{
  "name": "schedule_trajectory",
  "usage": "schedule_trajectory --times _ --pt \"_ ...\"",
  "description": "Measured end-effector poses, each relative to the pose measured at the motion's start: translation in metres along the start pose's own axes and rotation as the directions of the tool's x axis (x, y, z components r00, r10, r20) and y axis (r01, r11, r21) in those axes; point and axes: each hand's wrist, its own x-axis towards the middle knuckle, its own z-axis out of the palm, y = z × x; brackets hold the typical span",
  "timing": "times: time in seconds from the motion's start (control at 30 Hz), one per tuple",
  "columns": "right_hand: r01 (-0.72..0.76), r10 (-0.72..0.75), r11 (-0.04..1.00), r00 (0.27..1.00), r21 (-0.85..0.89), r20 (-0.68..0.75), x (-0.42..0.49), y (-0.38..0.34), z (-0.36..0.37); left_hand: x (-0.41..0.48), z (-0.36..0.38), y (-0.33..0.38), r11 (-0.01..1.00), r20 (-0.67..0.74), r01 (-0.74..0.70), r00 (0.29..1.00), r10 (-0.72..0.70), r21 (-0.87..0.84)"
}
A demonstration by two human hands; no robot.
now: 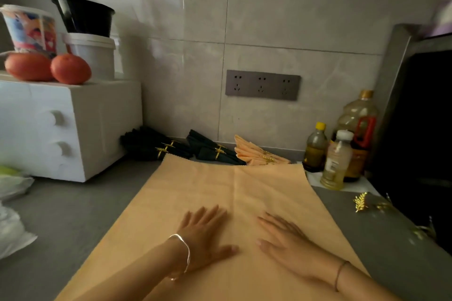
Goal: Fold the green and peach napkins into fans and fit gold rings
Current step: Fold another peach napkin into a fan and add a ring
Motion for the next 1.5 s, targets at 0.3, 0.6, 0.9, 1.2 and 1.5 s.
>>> schedule_trajectory --times 0.3,0.6,0.9,1.2,1.5 --pt "0.153 -0.155 0.981 0.988 -0.118 -0.008 -0.137 0.012 0.032 -0.104 0.019 0.056 0.972 0.108 -0.223 0.971 0.213 0.080" --pt "0.193 -0.193 0.981 0.971 -0.013 -0.137 -0.177 -0.002 0.038 -0.134 0.017 0.062 0.960 0.126 -0.278 0.954 0.271 0.042" --pt "0.168 -0.150 0.984 0.963 0.062 -0.223 -0.177 -0.009 0.040 -0.136 0.015 0.057 0.956 0.072 -0.284 0.954 0.290 -0.077" --pt "0.232 -0.278 0.954 0.923 -0.189 -0.268 -0.179 -0.015 0.042 -0.135 0.019 0.054 0.952 0.040 -0.296 0.953 0.299 -0.071" --pt "0.026 -0.042 0.995 0.987 -0.099 -0.157 -0.166 0.003 0.016 -0.140 -0.005 0.039 0.956 0.053 -0.266 0.964 0.261 0.124"
